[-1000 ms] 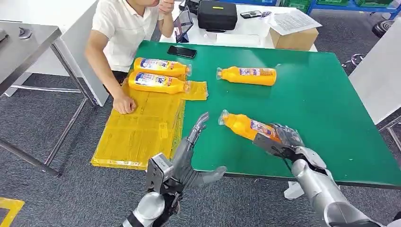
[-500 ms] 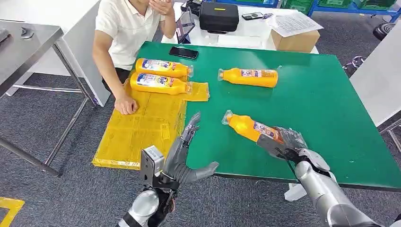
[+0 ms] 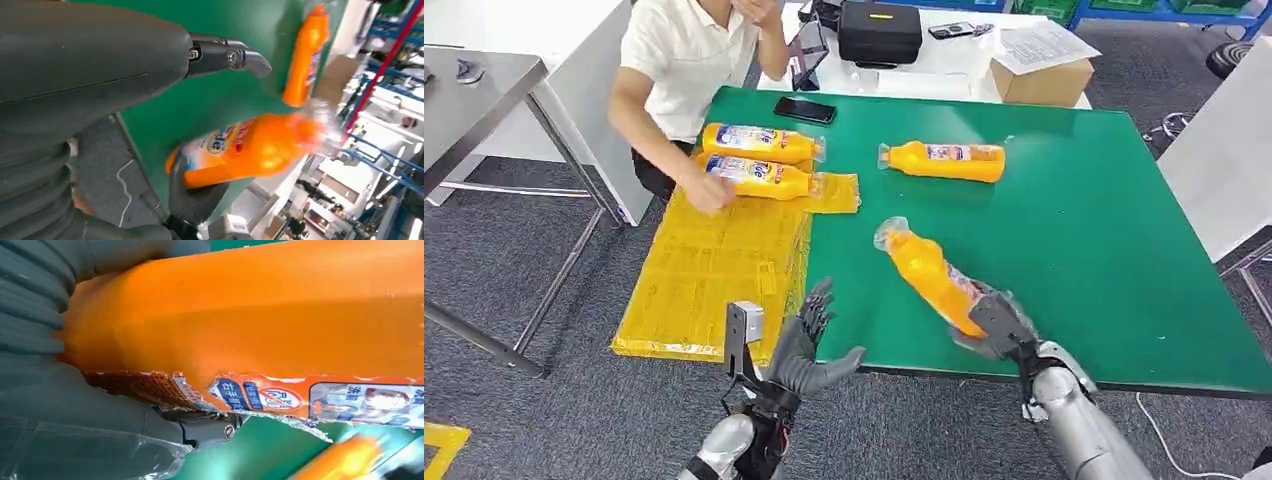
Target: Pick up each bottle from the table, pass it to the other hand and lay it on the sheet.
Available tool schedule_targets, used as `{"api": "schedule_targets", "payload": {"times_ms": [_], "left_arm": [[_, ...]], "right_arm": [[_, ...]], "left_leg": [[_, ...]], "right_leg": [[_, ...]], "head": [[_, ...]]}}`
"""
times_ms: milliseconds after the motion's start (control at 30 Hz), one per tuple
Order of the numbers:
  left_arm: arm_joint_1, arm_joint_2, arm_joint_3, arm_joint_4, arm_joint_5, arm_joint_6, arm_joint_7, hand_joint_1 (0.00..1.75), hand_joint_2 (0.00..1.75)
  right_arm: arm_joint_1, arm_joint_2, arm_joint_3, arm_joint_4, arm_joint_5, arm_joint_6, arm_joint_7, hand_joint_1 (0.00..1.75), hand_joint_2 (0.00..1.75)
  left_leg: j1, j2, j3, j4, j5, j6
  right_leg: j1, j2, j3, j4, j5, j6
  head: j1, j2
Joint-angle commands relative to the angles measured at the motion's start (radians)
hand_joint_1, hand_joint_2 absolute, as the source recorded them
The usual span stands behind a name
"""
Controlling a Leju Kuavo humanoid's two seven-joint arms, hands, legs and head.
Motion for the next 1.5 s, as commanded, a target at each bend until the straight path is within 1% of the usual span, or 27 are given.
{"api": "schedule_targets", "payload": {"times_ms": [33, 67, 167, 200, 233, 333, 400, 733, 767, 833, 933, 1000, 1067, 1167, 1200, 1233, 1300, 1333, 1367, 1500], "left_arm": [[-0.06, 0.034, -0.015, 0.098, 0.056, -0.023, 0.025, 0.0, 1.75], [-0.073, 0.035, -0.007, 0.101, 0.075, -0.035, 0.029, 0.0, 1.75], [-0.107, 0.033, 0.004, 0.111, 0.105, -0.059, 0.032, 0.0, 1.75], [-0.112, 0.033, 0.006, 0.109, 0.109, -0.064, 0.03, 0.0, 1.75], [-0.114, 0.033, 0.006, 0.108, 0.109, -0.064, 0.031, 0.0, 1.75], [-0.114, 0.028, 0.012, 0.084, 0.109, -0.068, 0.016, 0.0, 1.75], [-0.111, 0.018, 0.014, 0.043, 0.088, -0.054, -0.017, 0.0, 1.75], [-0.107, 0.017, 0.014, 0.03, 0.084, -0.044, -0.01, 0.0, 1.75], [-0.104, 0.014, 0.018, 0.015, 0.073, -0.043, -0.041, 0.0, 1.75], [-0.1, 0.004, 0.028, -0.029, 0.069, -0.036, -0.053, 0.0, 1.75], [-0.1, -0.01, 0.042, -0.066, 0.081, -0.003, -0.033, 0.0, 1.75], [-0.103, -0.014, 0.043, -0.074, 0.11, -0.02, -0.024, 0.0, 1.75], [-0.102, -0.016, 0.033, -0.095, 0.125, -0.046, -0.026, 0.0, 1.75], [-0.123, -0.02, 0.017, -0.08, 0.124, -0.045, -0.027, 0.0, 1.75], [-0.138, -0.02, 0.01, -0.054, 0.126, -0.042, -0.016, 0.07, 1.75], [-0.15, -0.017, 0.002, -0.029, 0.121, -0.041, -0.016, 1.75, 1.75], [-0.16, -0.025, 0.011, 0.008, 0.145, -0.066, -0.018, 1.75, 1.75], [-0.16, -0.025, 0.016, 0.015, 0.15, -0.078, -0.025, 1.75, 1.75], [-0.157, -0.025, 0.02, 0.013, 0.152, -0.086, -0.031, 1.75, 1.75], [-0.15, -0.024, 0.033, 0.002, 0.172, -0.099, -0.022, 1.75, 1.75]], "right_arm": [[0.066, 0.081, 0.093, -0.235, -0.092, 0.028, -0.022, 1.75, 1.75], [0.052, 0.084, 0.112, -0.252, -0.115, 0.054, -0.023, 1.75, 1.75], [0.02, 0.092, 0.153, -0.268, -0.152, 0.065, -0.007, 1.75, 1.75], [0.013, 0.094, 0.164, -0.271, -0.155, 0.064, -0.003, 1.75, 1.75], [0.011, 0.095, 0.165, -0.272, -0.155, 0.064, -0.003, 1.75, 1.75], [0.003, 0.098, 0.194, -0.27, -0.156, 0.063, -0.002, 1.75, 1.75], [-0.001, 0.098, 0.229, -0.251, -0.157, 0.067, 0.01, 1.75, 1.75], [-0.002, 0.095, 0.234, -0.243, -0.16, 0.061, 0.009, 1.75, 1.75], [-0.003, 0.092, 0.254, -0.237, -0.153, 0.064, 0.013, 1.75, 1.75], [0.001, 0.104, 0.282, -0.21, -0.149, 0.064, 0.014, 1.75, 1.75], [0.019, 0.139, 0.325, -0.197, -0.134, 0.043, -0.015, 1.75, 1.75], [0.009, 0.15, 0.366, -0.174, -0.137, 0.057, -0.003, 1.75, 1.75], [-0.018, 0.165, 0.405, -0.11, -0.149, 0.08, 0.015, 1.75, 1.75], [-0.059, 0.185, 0.452, -0.043, -0.152, 0.087, -0.012, 1.75, 1.75], [-0.066, 0.189, 0.468, -0.043, -0.152, 0.096, -0.025, 1.75, 1.75], [-0.069, 0.193, 0.473, -0.048, -0.157, 0.098, -0.031, 1.75, 1.75], [-0.075, 0.195, 0.484, -0.064, -0.159, 0.092, -0.029, 1.75, 1.75], [-0.076, 0.196, 0.478, -0.072, -0.168, 0.088, -0.029, 1.75, 1.75], [-0.076, 0.194, 0.48, -0.08, -0.168, 0.084, -0.029, 1.71, 1.75], [-0.076, 0.191, 0.477, -0.091, -0.175, 0.082, -0.028, 1.71, 1.75]], "left_leg": [[0.0, 0.0, -0.003, 0.0, 0.0, -0.003], [0.0, 0.001, -0.005, 0.0, 0.001, -0.003], [0.0, -0.003, -0.013, 0.0, 0.004, -0.002], [0.0, -0.002, -0.015, 0.001, 0.004, -0.003], [0.0, -0.003, -0.016, 0.0, 0.005, -0.003], [0.0, -0.005, -0.016, 0.0, 0.004, -0.003], [0.0, -0.005, -0.016, 0.0, 0.004, -0.003], [0.0, -0.007, -0.019, 0.0, 0.004, -0.003], [0.0, -0.006, -0.019, 0.0, 0.005, -0.003], [0.0, -0.006, -0.019, 0.0, 0.004, -0.003], [0.001, -0.006, -0.019, 0.0, 0.004, -0.003], [0.001, -0.006, -0.018, 0.0, 0.003, -0.004], [0.001, -0.005, -0.017, 0.0, 0.003, -0.004], [0.0, -0.006, -0.02, 0.0, 0.004, -0.003], [0.001, -0.005, -0.02, 0.0, 0.004, -0.003], [0.001, -0.006, -0.02, 0.0, 0.004, -0.003], [0.001, -0.006, -0.018, 0.0, 0.004, -0.004], [0.001, -0.007, -0.02, 0.0, 0.005, -0.003], [0.0, -0.008, -0.019, 0.0, 0.004, -0.004], [0.001, -0.007, -0.02, 0.0, 0.004, -0.003]], "right_leg": [[0.0, 0.001, -0.004, 0.002, 0.0, -0.003], [0.0, 0.001, -0.006, 0.002, 0.0, -0.002], [0.0, 0.0, -0.012, 0.003, 0.0, -0.001], [0.0, 0.002, -0.014, 0.004, 0.0, -0.002], [0.0, 0.0, -0.014, 0.003, 0.001, -0.001], [0.0, -0.001, -0.013, 0.003, 0.0, -0.001], [0.0, -0.001, -0.013, 0.003, 0.0, -0.002], [0.0, -0.003, -0.015, 0.003, 0.0, -0.001], [0.0, -0.003, -0.016, 0.003, 0.0, -0.001], [0.0, -0.003, -0.015, 0.003, 0.0, -0.001], [0.0, -0.002, -0.015, 0.003, -0.001, -0.002], [0.0, -0.002, -0.015, 0.003, -0.001, -0.002], [0.0, -0.001, -0.014, 0.003, -0.001, -0.002], [0.0, -0.002, -0.017, 0.003, 0.0, -0.001], [0.0, -0.001, -0.017, 0.002, 0.0, -0.001], [0.0, -0.002, -0.017, 0.003, 0.0, -0.001], [0.001, -0.002, -0.016, 0.003, -0.001, -0.003], [0.0, -0.004, -0.018, 0.003, 0.0, -0.001], [0.0, -0.004, -0.016, 0.003, -0.001, -0.002], [0.0, -0.004, -0.017, 0.003, -0.001, -0.001]], "head": [[-0.001, 0.0], [-0.001, 0.0], [0.0, 0.0], [0.0, 0.0], [0.0, 0.0], [0.0, 0.0], [0.0, 0.0], [0.0, 0.0], [0.0, 0.0], [0.0, 0.0], [0.0, 0.0], [0.0, 0.0], [0.0, 0.0], [0.0, 0.0], [0.0, 0.0], [0.0, 0.0], [0.0, 0.0], [0.0, 0.0], [0.0, 0.0], [0.0, 0.0]]}}
